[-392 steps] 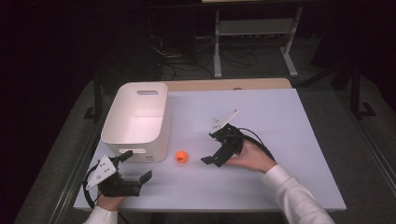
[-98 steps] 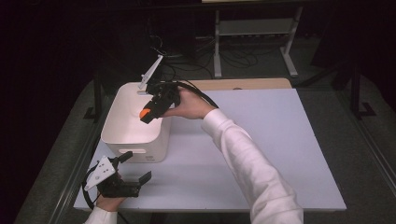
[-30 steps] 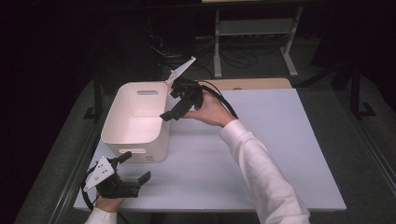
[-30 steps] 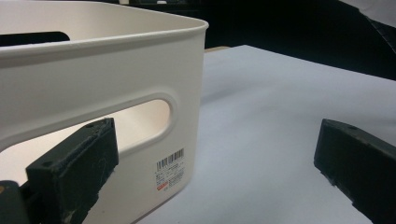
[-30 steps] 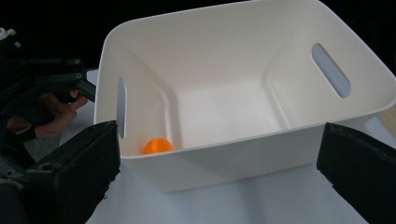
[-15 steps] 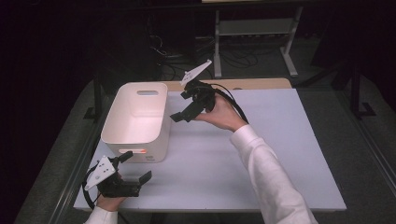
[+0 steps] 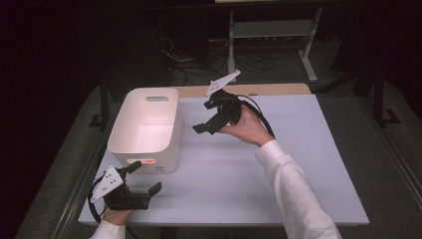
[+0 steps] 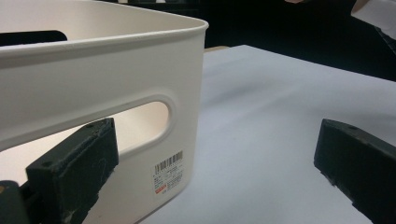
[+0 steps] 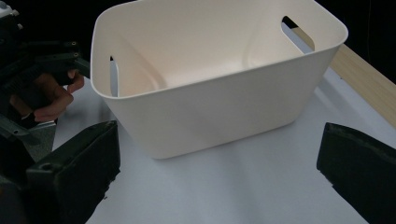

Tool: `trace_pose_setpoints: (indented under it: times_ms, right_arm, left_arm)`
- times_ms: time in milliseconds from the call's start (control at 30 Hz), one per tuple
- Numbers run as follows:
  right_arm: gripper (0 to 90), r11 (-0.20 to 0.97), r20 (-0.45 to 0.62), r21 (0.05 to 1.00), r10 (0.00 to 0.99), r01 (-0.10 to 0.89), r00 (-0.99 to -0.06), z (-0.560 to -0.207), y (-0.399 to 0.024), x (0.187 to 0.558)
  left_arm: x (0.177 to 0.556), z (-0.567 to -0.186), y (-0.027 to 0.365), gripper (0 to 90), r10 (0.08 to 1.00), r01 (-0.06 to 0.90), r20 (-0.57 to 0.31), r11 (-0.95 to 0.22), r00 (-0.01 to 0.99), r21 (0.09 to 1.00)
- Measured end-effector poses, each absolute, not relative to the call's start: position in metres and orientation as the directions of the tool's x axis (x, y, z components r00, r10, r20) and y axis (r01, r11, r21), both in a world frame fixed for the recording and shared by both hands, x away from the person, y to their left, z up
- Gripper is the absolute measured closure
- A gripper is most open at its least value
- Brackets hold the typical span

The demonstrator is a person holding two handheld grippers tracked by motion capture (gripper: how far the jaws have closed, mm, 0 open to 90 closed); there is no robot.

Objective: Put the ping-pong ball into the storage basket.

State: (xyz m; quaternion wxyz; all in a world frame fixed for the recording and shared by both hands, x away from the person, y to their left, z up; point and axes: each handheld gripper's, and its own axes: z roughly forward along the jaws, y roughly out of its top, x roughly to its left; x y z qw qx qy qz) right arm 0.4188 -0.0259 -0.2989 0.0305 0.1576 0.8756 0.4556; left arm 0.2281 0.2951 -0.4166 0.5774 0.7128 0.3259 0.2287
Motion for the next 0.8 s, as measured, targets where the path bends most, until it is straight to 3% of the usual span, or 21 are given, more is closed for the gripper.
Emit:
trace_pose_setpoints:
  times_ms: [800]
  right_arm:
    - [0.0,0.458,0.148,0.827,0.381,0.325,-0.913,-0.316,-0.073,0.407]
  left_arm:
    - [0.229,-0.417,0.294,0.0,0.732,0.206,-0.065,-0.105,0.678,0.973]
